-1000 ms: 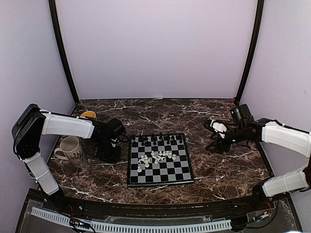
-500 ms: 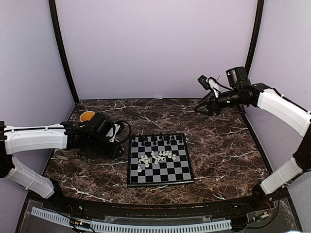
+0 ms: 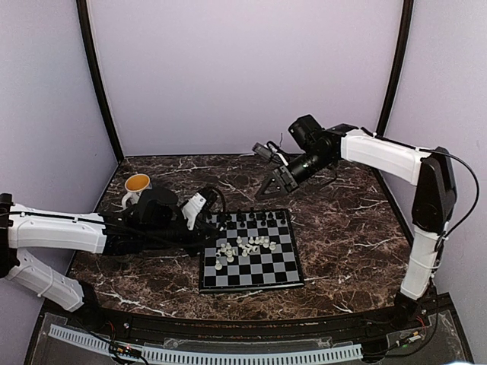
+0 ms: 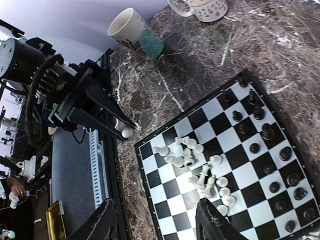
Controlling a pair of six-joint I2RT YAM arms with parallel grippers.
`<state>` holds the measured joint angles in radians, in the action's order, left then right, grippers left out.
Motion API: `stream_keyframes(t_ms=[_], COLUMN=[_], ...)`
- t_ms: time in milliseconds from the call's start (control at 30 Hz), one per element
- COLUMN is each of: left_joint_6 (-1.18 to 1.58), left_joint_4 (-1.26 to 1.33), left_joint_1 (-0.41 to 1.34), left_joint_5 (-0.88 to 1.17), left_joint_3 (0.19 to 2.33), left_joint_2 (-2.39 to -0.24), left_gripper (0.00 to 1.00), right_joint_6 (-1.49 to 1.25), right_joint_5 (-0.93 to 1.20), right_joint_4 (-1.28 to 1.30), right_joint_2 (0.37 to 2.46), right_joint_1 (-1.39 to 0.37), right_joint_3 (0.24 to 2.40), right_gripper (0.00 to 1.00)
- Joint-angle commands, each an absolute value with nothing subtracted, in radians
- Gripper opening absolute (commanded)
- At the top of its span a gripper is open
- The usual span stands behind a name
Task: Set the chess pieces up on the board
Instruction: Pass from the left arm to the right
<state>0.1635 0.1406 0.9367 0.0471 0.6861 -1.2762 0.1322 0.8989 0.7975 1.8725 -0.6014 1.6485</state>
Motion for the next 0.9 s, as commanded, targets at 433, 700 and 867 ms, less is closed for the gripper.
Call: stream_keyframes(t_ms=[433, 700, 867], left_joint_6=[0.122, 0.117, 0.115], left_joint_4=[0.227, 0.228, 0.228], left_joint_1=[1.021, 1.029, 1.029], left_joint_5=[0.041, 0.034, 0.026], left_joint_3=[0.773, 0.781, 0.779], left_joint_2=[-1.361, -1.364, -1.362], left_gripper=[0.11, 0.12, 0.12], right_joint_6=[0.099, 0.086, 0.084], right_joint_5=[0.940, 0.951, 0.956], right_joint_4=[0.870, 0.866, 0.865], right_joint_2=[1.986, 2.015, 2.031], right_joint_1=[-0.790, -0.818, -0.828], right_joint_3=[1.737, 1.750, 1.752], right_gripper=[0.50, 0.42, 0.38])
